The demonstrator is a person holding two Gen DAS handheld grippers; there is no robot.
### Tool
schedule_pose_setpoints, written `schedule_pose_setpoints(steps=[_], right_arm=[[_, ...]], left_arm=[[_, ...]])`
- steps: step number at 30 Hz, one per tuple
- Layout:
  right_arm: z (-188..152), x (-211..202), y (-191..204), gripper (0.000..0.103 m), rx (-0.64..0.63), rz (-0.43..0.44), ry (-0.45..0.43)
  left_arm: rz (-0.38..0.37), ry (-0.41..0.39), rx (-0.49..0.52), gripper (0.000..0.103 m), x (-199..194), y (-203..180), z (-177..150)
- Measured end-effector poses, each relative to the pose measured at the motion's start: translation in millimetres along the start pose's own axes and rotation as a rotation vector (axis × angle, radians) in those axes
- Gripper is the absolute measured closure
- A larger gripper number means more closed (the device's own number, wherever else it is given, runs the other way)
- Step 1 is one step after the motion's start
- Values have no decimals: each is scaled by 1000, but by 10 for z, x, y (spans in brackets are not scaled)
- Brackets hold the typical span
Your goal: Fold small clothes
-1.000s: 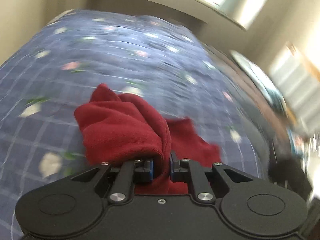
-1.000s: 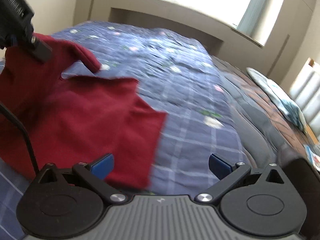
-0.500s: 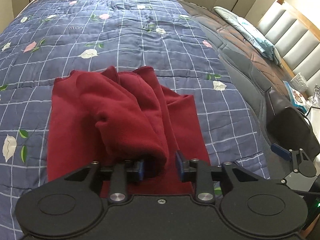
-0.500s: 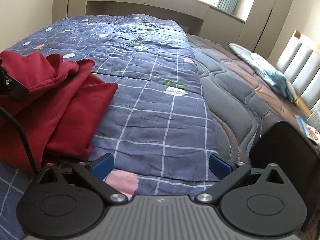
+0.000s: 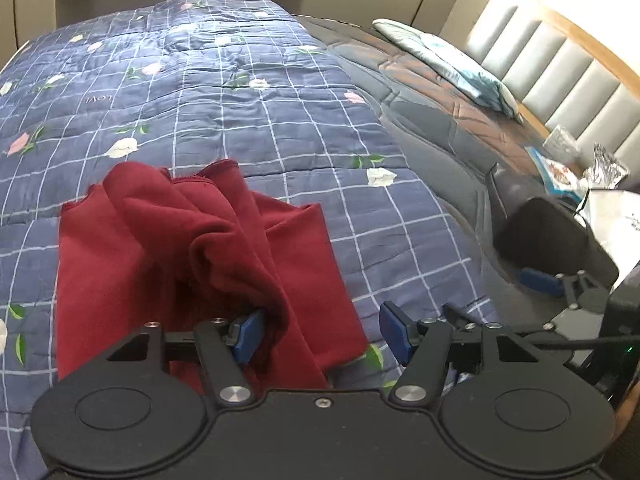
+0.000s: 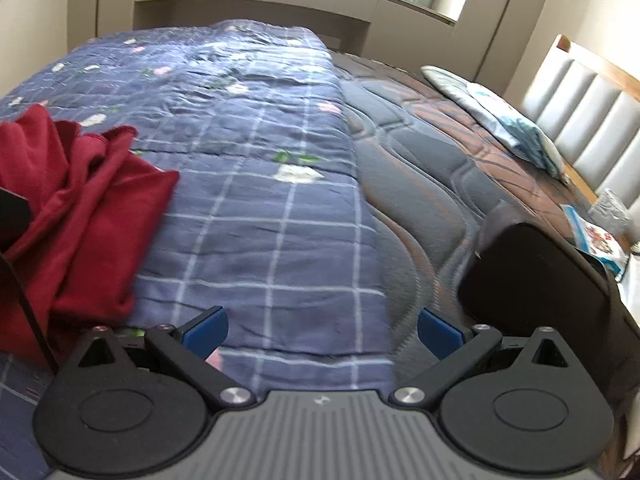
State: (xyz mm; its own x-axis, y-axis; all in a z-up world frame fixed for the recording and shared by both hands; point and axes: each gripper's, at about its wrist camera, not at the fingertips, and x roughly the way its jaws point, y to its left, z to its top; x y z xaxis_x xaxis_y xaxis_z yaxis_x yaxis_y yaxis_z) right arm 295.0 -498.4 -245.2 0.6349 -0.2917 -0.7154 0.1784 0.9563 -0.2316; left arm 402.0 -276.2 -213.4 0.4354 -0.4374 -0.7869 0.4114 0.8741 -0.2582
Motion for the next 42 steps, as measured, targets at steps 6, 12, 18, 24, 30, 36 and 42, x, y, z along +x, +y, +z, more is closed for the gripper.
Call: schedule_pose_setpoints(steps=[6,12,18,24,30,36,42], right_arm=[[-42,-17,-47,0,18,-27,27],[149,-38,-152,0,58,32,-28],[690,58,-140,0,21,232,-132],[1183,179,308,0,-53,446,-160],[1454,142,791,0,28,745,-153],[1458,353,1260,1,2,838,-12],[1310,588,1133,32,146,805,89]], left_arm=[[-36,-1,0,35,-2,45,-42],[-63,27,81,34,20,-55,-35],[-90,57,46,30,-106,80,-277],[-36,68,-96,18,-375,297,-602],[129,-27,-339,2,-738,696,-795],[267,-163,-597,1,-853,1249,-818],[325,-172,-704,1,-738,1569,-740]])
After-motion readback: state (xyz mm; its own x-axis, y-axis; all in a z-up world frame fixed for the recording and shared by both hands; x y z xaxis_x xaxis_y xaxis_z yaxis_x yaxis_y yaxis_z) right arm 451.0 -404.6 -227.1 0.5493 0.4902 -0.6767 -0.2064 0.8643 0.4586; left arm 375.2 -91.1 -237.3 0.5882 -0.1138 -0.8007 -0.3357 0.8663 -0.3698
